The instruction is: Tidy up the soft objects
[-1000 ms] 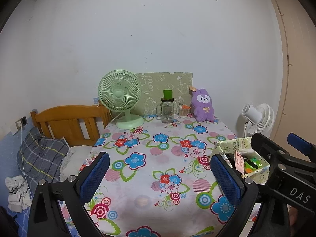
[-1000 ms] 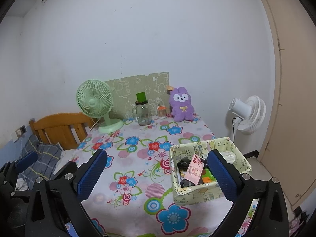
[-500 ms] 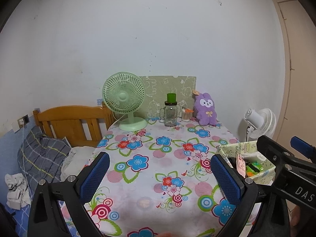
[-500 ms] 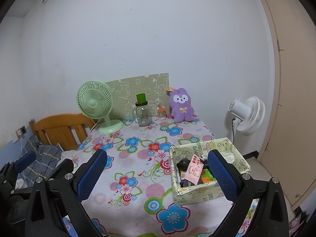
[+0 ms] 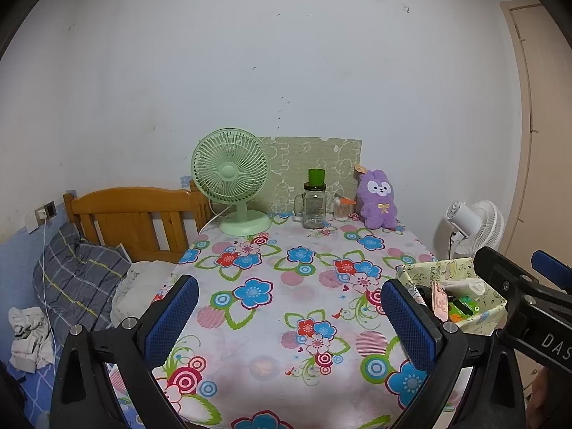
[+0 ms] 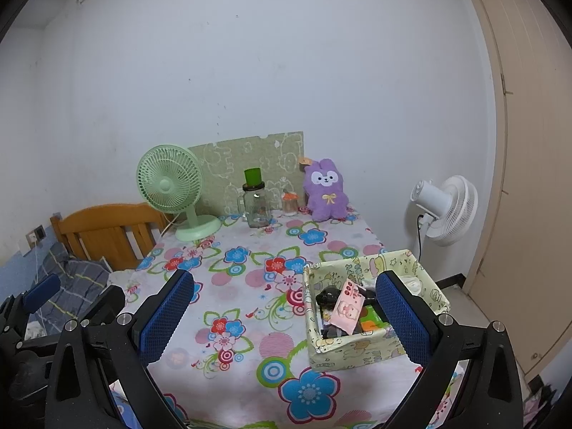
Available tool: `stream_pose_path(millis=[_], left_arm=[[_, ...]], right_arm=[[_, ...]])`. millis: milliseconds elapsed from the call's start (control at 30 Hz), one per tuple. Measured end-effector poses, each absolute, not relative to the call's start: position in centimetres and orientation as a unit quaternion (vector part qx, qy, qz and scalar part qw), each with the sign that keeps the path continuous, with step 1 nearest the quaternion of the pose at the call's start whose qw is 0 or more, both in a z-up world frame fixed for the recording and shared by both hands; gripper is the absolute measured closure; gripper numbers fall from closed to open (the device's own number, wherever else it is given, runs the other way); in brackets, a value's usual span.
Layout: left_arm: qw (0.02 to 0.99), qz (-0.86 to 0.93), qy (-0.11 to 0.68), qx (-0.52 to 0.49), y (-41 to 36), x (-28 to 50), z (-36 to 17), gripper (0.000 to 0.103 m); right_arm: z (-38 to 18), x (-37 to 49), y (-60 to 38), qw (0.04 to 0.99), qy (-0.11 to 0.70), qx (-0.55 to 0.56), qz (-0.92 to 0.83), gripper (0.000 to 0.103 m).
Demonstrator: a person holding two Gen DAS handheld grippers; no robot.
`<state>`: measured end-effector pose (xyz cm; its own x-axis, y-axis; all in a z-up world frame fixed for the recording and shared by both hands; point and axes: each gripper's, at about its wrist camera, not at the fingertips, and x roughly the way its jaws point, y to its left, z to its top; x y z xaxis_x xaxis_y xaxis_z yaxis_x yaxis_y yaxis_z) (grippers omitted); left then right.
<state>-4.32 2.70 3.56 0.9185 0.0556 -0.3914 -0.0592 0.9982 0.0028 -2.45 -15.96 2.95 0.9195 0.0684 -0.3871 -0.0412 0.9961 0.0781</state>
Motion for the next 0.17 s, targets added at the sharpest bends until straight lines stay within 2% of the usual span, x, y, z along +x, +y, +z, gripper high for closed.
stream_pose_path(millis=[167], left_arm=[[0.979,0.03,0.202,-0.005,2.92,-4.07,3.42,0.0]], right_arm=[[2.82,-2.28,-15.91,0.979,0.201,0.036,0.026,0.0]])
